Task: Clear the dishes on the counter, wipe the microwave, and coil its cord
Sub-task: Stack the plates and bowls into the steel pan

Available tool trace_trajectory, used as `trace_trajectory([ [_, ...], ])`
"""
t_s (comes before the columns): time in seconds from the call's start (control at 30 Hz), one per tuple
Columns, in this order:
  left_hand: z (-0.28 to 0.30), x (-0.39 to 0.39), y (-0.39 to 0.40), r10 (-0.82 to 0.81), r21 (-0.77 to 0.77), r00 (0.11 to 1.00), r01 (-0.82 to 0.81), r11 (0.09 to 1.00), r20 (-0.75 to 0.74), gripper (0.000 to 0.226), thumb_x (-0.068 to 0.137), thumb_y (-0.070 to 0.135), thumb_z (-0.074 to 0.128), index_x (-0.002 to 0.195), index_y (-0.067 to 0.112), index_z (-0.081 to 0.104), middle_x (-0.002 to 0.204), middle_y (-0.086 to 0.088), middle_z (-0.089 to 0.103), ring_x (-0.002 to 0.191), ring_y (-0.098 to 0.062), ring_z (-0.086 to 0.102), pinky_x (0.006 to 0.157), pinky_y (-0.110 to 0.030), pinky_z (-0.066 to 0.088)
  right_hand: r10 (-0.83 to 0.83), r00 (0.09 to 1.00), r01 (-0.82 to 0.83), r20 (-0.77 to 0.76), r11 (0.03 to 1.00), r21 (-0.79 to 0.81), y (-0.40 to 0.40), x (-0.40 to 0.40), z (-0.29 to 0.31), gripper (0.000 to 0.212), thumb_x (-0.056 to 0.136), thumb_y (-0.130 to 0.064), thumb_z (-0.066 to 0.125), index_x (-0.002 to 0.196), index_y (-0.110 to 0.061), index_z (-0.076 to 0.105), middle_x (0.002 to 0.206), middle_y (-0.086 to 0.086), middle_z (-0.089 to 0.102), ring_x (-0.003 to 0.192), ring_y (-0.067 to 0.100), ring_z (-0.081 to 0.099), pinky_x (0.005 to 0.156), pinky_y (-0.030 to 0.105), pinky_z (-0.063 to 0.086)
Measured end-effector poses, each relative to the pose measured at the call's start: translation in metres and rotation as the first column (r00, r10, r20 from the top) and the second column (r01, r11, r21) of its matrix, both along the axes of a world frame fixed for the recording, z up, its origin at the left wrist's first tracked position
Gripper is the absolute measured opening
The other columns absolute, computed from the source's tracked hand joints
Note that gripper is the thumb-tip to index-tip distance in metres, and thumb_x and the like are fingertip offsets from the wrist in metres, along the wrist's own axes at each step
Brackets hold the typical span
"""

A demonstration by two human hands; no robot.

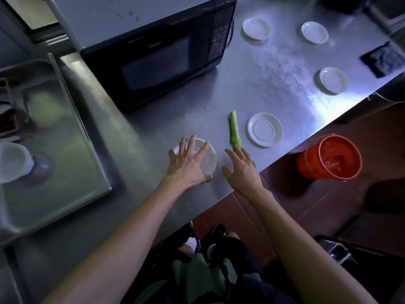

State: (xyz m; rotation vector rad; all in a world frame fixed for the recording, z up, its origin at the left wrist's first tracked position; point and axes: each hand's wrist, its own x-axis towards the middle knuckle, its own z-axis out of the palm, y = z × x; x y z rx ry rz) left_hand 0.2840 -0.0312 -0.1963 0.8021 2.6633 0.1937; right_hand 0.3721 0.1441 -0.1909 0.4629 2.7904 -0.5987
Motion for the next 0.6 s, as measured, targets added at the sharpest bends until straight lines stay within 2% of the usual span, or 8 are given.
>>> trace_trajectory([
  [0.27, 0.013, -0.01, 0.048, -0.098, -0.006, 0.995, 0.098, 0.995, -0.003, 0.11, 0.063, 0.074, 0.067, 0.151, 0.042, 0.01, 0.16, -0.004, 0.003, 0.147, -0.033, 0.005, 0.105, -0.063, 0.031, -0.096, 0.995, 0.094, 0.03, 0.994, 0.052, 0.052, 0.001, 0.001, 0.062, 0.092, -0.04, 0.06, 0.148, -0.027, 0.036, 0.162, 0.008, 0.024, 0.15, 0.029, 0.016, 0.112, 0.049, 0.031],
  [0.43, 0.011, -0.018, 0.079, -0.101, -0.028, 0.995, 0.101, 0.995, -0.009, 0.108, 0.062, 0.074, 0.064, 0.15, 0.044, 0.01, 0.16, -0.003, 0.002, 0.147, -0.031, 0.003, 0.106, -0.063, 0.029, -0.131, 0.991, 0.128, 0.036, 0.989, 0.079, 0.085, -0.011, -0.007, 0.072, 0.089, -0.052, 0.06, 0.15, -0.027, 0.032, 0.164, 0.005, 0.018, 0.152, 0.028, 0.012, 0.114, 0.049, 0.028],
  [0.6, 0.006, -0.032, 0.112, -0.083, -0.062, 0.997, 0.083, 0.995, -0.003, 0.107, 0.061, 0.076, 0.061, 0.149, 0.043, 0.01, 0.16, -0.003, 0.003, 0.147, -0.031, 0.002, 0.104, -0.062, 0.029, -0.119, 0.989, 0.112, 0.089, 0.99, 0.081, 0.121, -0.03, -0.022, 0.077, 0.088, -0.054, 0.061, 0.152, -0.029, 0.027, 0.166, 0.007, 0.01, 0.153, 0.029, 0.007, 0.115, 0.049, 0.025],
])
